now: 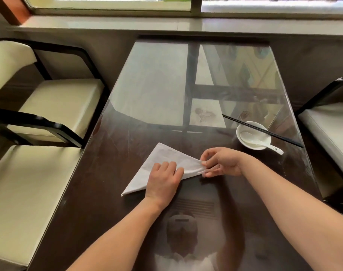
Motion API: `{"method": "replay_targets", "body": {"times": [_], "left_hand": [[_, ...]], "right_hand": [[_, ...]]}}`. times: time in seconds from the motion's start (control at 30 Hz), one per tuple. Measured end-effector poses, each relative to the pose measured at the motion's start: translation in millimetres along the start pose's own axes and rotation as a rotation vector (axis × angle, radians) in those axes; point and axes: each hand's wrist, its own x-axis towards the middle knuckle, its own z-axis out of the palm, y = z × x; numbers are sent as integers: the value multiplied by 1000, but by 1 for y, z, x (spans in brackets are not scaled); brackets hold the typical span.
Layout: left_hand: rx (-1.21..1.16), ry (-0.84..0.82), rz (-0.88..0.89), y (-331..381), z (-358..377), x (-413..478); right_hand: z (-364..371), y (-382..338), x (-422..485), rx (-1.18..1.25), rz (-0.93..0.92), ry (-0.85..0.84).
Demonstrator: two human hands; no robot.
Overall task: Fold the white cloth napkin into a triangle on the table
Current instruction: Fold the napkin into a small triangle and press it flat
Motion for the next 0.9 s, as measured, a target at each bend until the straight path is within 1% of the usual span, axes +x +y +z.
{"method": "replay_targets", "body": {"times": [0.1, 0.27, 0.37, 0.47, 0.57, 0.67, 0.73, 0.8, 0.9], "left_hand": [[-27, 66, -8, 2, 7, -2], [-63, 136, -60, 11, 10, -4], [-61, 144, -61, 14, 11, -4], [-57, 140, -70, 14, 14, -6], [-73, 137, -75, 14, 16, -10], [-73, 126, -69, 18, 18, -14], [-59, 96, -60, 19, 21, -19], [-57, 72, -64, 20, 23, -24], [-55, 60, -73, 19, 24, -27]], "right_hand": [[-3, 1, -1, -203, -23, 101], [1, 6, -3, -280, -28, 160], [5, 4, -4, -258, -51, 177], [7, 0, -6, -109, -111, 179], [12, -2, -11, 33, -219, 172], [13, 4, -10, -51, -299, 251], [10, 15, -7, -98, -303, 291], [8, 26, -5, -73, -288, 321], [8, 37, 1, -94, -286, 422]]}}
